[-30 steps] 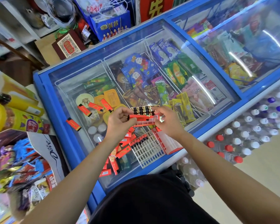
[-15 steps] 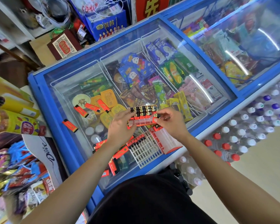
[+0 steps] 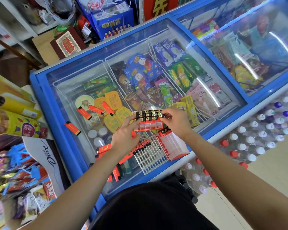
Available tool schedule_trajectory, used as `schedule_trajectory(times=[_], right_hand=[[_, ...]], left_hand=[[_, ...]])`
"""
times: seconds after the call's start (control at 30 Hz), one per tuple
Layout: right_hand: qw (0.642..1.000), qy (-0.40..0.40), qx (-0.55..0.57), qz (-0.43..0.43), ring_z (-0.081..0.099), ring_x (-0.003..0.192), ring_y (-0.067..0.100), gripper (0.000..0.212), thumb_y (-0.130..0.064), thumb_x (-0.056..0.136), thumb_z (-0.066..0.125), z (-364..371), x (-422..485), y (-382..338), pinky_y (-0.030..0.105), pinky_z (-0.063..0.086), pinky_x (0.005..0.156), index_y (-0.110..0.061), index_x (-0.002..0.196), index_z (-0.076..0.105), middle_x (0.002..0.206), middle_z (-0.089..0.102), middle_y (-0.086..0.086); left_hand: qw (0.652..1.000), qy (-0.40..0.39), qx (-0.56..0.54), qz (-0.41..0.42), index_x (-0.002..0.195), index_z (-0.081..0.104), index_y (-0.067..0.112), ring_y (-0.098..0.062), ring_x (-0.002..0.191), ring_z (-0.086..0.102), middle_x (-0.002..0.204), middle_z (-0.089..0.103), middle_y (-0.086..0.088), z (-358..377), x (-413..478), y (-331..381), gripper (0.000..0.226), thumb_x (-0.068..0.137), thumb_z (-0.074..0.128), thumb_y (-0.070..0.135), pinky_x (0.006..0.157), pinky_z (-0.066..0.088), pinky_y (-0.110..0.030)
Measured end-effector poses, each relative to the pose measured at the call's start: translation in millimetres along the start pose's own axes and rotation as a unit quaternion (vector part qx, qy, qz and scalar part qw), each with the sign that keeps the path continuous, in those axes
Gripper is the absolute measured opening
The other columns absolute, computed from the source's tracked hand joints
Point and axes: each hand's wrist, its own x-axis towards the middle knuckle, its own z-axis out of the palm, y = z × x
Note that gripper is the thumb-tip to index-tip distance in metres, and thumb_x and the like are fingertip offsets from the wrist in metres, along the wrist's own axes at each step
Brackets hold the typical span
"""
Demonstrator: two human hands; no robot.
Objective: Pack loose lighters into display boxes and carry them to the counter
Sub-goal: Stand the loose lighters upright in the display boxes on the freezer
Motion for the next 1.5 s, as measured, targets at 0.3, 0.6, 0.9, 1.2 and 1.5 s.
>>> schedule_trajectory(times=[0.3, 0.6, 0.9, 1.2, 1.5], right_hand=[[0.998, -0.005, -0.047, 0.030, 0.060, 0.096, 0.018, 0.041, -0.023, 0.085, 0.077, 11, -8, -4, 0.037, 0.052, 0.078, -0.017, 0.120, 0.057, 0.112, 0.064, -0.002], [0.995, 0.052, -0.080, 0.011, 0.053, 0.116, 0.023, 0.026, -0.021, 0.093, 0.068, 28, -36, -7, 0.037, 0.048, 0.091, -0.014, 0.117, 0.070, 0.137, 0.057, 0.001], [0.982, 0.012, -0.182, 0.047, 0.048, 0.126, 0.039, 0.043, -0.026, 0.088, 0.068, 33, -39, -32, 0.054, 0.039, 0.106, -0.009, 0.128, 0.063, 0.150, 0.049, 0.011], [0.991, -0.056, -0.088, -0.089, 0.052, 0.119, 0.026, 0.041, -0.040, 0.085, 0.061, 53, -57, -58, 0.047, 0.042, 0.102, -0.017, 0.118, 0.067, 0.130, 0.058, 0.000], [0.945, -0.253, -0.189, -0.080, 0.054, 0.123, 0.026, 0.071, -0.046, 0.085, 0.073, 97, -20, -128, 0.041, 0.048, 0.104, -0.014, 0.143, 0.046, 0.133, 0.056, 0.007]], left_hand=[[0.999, -0.011, -0.033, 0.009, 0.147, 0.049, 0.034, 0.004, 0.067, 0.057, 0.161, 0.028, 0.018, 3, -1, -6, 0.062, 0.090, 0.065, 0.018, 0.047, 0.041, -0.014], [0.993, -0.013, -0.103, 0.049, 0.145, 0.052, 0.034, -0.010, 0.094, 0.068, 0.162, 0.025, 0.022, 3, -5, -17, 0.062, 0.088, 0.067, 0.014, 0.071, 0.060, -0.034], [0.995, 0.102, 0.006, -0.001, 0.130, 0.067, 0.024, -0.022, 0.122, 0.056, 0.136, 0.060, 0.005, -5, -83, -80, 0.051, 0.080, 0.080, 0.021, 0.099, 0.051, -0.049], [0.984, -0.013, 0.153, -0.091, 0.146, 0.049, 0.032, -0.032, 0.137, 0.034, 0.153, 0.041, -0.007, 25, -138, -96, 0.106, 0.053, 0.089, 0.060, 0.102, 0.048, -0.055], [0.989, 0.055, 0.108, -0.088, 0.132, 0.062, 0.029, -0.025, 0.143, 0.038, 0.151, 0.048, 0.003, 26, -120, -104, 0.076, 0.063, 0.089, 0.048, 0.100, 0.050, -0.048]])
